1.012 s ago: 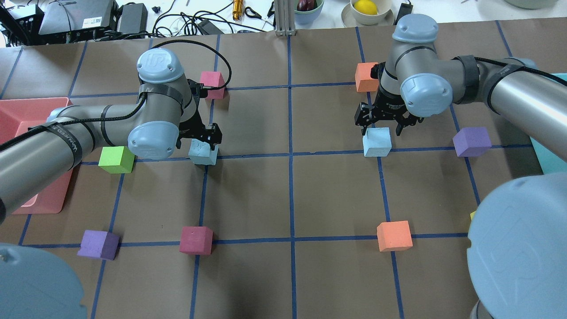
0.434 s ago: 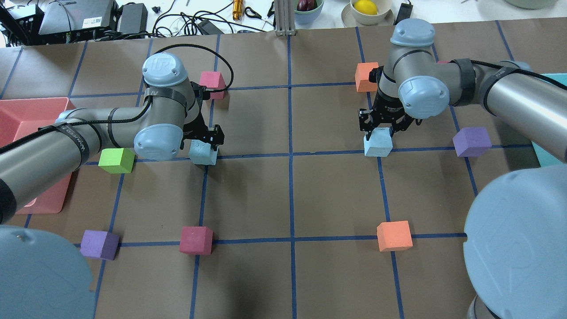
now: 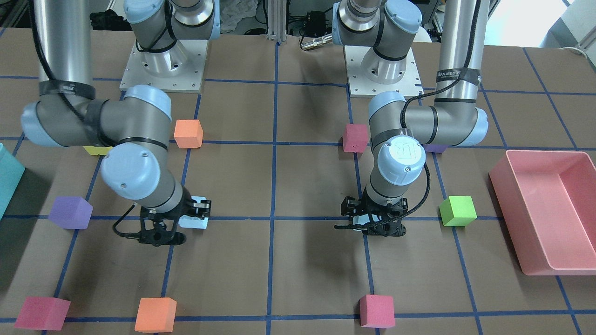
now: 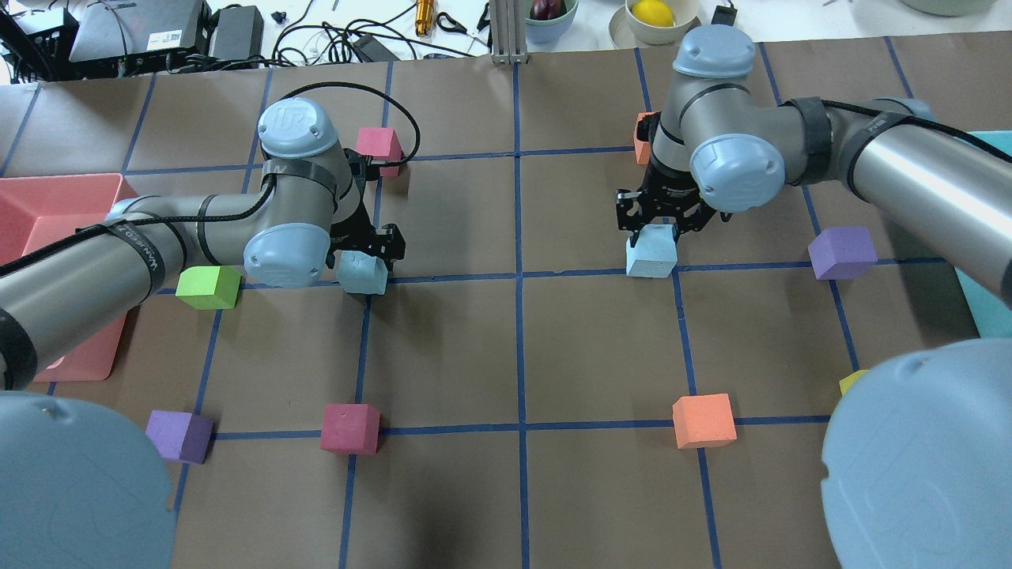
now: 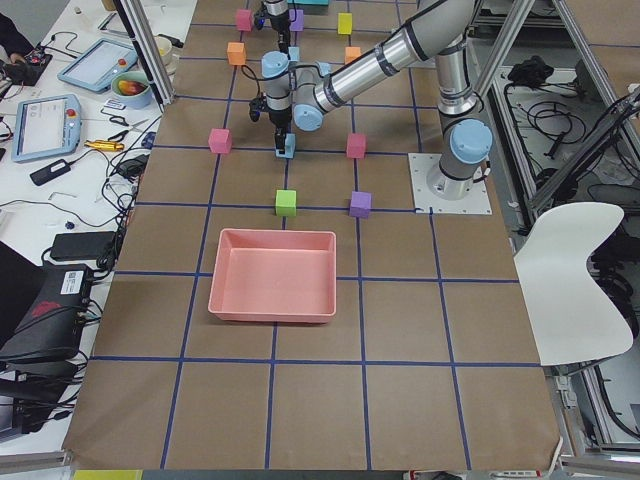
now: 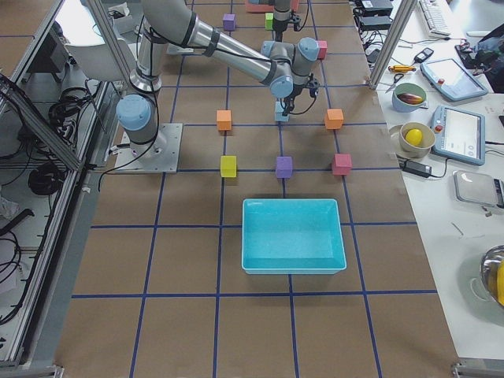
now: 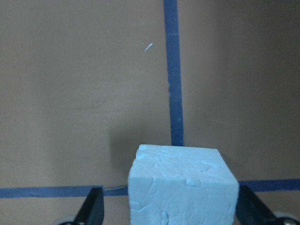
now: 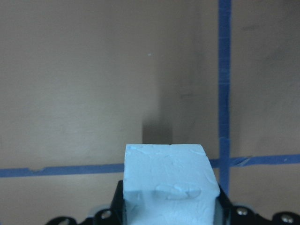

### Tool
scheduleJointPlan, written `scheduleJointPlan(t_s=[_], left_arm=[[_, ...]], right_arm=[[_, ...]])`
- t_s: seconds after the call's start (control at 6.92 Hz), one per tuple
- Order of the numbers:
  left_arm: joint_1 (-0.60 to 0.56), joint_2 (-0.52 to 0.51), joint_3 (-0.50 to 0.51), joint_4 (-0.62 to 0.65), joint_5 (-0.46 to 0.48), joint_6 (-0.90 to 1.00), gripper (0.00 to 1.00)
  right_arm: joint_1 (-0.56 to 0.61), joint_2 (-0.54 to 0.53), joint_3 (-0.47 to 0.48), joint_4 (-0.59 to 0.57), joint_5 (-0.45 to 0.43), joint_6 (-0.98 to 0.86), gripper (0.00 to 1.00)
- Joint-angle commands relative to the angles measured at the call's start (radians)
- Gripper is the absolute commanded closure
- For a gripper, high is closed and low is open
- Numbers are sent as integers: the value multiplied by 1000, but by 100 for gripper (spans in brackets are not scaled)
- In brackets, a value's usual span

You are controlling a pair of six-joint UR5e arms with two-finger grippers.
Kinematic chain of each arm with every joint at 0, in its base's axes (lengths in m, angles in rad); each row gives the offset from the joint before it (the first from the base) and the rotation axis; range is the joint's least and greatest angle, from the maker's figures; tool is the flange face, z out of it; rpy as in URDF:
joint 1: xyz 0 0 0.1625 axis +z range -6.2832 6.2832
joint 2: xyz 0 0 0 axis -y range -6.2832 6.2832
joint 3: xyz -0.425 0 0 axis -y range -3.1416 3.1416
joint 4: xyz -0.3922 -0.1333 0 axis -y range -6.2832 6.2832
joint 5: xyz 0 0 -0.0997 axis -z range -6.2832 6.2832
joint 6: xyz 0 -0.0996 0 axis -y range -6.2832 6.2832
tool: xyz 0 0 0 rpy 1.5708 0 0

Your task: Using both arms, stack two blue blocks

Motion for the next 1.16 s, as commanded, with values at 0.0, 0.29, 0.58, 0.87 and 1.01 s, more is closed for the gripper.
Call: scheduleJointPlan(t_s=[0.0,0.29,0.58,0.87,1.01], left_arm=[[0,-1,0,11,-7,2,0],[1,-4,2,14,-8,12,52],[1,2,8,14,-19,54,100],[1,20,10,9,-19,54,100],[0,25,10,6,-19,54,100]], right_arm=[[164,-14,0,-1,14,144,100],[241,-8,6,-4,25,162,100],[267,9,10,-1,63,190,100],[290,32,11,-7,68,210,100],[293,32,11,-3,69,210,100]])
